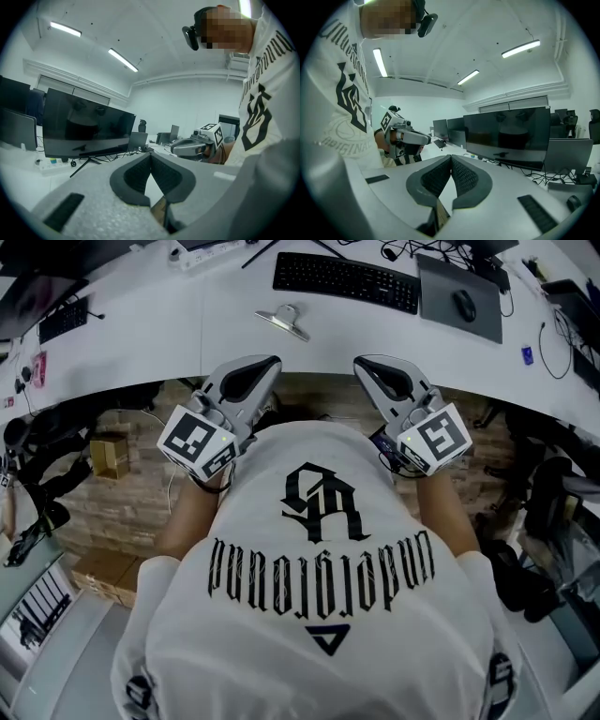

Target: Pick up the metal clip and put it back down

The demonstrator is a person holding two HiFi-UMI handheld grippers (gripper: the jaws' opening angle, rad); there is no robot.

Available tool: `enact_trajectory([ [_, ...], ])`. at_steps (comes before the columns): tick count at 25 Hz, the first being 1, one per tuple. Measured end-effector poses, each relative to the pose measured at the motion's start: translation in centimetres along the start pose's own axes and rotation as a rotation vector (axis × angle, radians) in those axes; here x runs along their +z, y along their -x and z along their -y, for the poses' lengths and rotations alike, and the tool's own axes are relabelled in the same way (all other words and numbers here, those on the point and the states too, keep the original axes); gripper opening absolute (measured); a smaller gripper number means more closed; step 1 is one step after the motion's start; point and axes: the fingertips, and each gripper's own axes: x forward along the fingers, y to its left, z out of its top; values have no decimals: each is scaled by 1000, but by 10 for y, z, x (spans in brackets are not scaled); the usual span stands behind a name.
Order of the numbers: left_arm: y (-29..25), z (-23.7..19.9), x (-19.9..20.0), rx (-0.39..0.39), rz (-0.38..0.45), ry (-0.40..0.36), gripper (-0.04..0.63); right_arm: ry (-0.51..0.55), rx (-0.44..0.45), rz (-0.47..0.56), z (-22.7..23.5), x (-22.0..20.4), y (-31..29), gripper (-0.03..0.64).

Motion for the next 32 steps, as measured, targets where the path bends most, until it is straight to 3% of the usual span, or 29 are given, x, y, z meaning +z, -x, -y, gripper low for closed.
enact_trajectory([
  [12,38,61,-31,102,-14,29,12,7,87,-6,-47,-22,39,14],
  [20,76,73,-33,41,0,-8,12,9,49,6,-101,-19,36,14],
  [32,208,65,-57,-12,8,-12,12,7,-26,18,-228,-13,-9,14],
])
